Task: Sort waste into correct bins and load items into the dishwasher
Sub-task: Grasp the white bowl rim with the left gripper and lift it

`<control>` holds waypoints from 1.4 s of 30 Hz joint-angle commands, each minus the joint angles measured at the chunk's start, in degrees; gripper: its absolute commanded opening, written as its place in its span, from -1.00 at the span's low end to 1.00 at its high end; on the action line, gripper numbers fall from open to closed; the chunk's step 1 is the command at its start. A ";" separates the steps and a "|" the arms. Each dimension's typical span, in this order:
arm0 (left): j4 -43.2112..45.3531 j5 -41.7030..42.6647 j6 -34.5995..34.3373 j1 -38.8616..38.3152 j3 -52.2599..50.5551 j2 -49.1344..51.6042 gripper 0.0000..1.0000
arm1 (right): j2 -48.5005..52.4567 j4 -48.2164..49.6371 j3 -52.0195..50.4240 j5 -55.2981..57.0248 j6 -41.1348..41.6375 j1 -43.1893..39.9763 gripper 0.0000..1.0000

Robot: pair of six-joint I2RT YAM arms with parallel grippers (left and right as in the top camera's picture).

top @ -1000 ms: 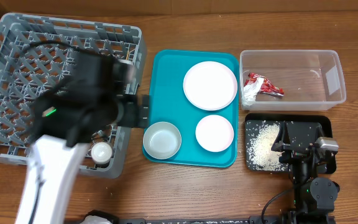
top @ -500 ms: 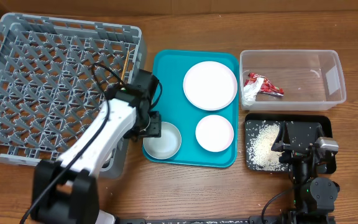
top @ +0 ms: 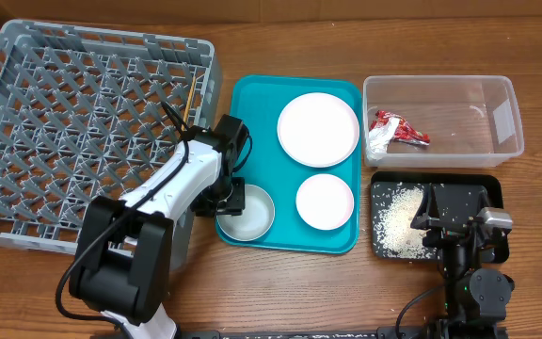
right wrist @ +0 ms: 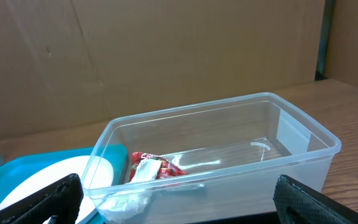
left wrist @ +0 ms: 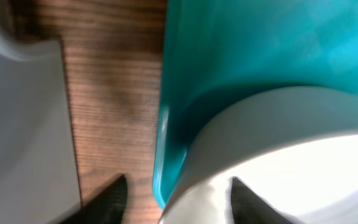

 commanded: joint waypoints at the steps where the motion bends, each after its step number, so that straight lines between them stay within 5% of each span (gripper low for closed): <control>1: -0.87 -1.14 -0.52 -0.52 0.17 -4.42 0.25 | -0.68 0.35 -0.61 0.46 -0.39 -0.02 1.00; 8: -1.29 -3.19 -0.52 -0.42 -0.55 -4.74 -0.38 | -0.68 0.33 -0.61 0.46 -0.39 -0.02 1.00; 17: 1.90 -3.15 -0.52 -0.52 -4.87 -4.72 -0.33 | -0.68 0.35 -0.61 0.46 -0.39 -0.02 1.00; 21: 2.69 -3.13 -1.70 -0.52 -5.16 -4.74 -0.92 | -0.68 0.35 -0.61 0.46 -0.39 -0.02 1.00; 34: -11.50 -8.07 -0.48 -1.33 11.43 -7.15 -0.92 | -0.68 0.35 -0.61 0.46 -0.42 -0.02 1.00; 42: -29.35 -36.02 -5.68 -1.42 29.38 -9.27 -0.92 | -0.68 0.35 -0.61 0.46 -0.39 -0.02 1.00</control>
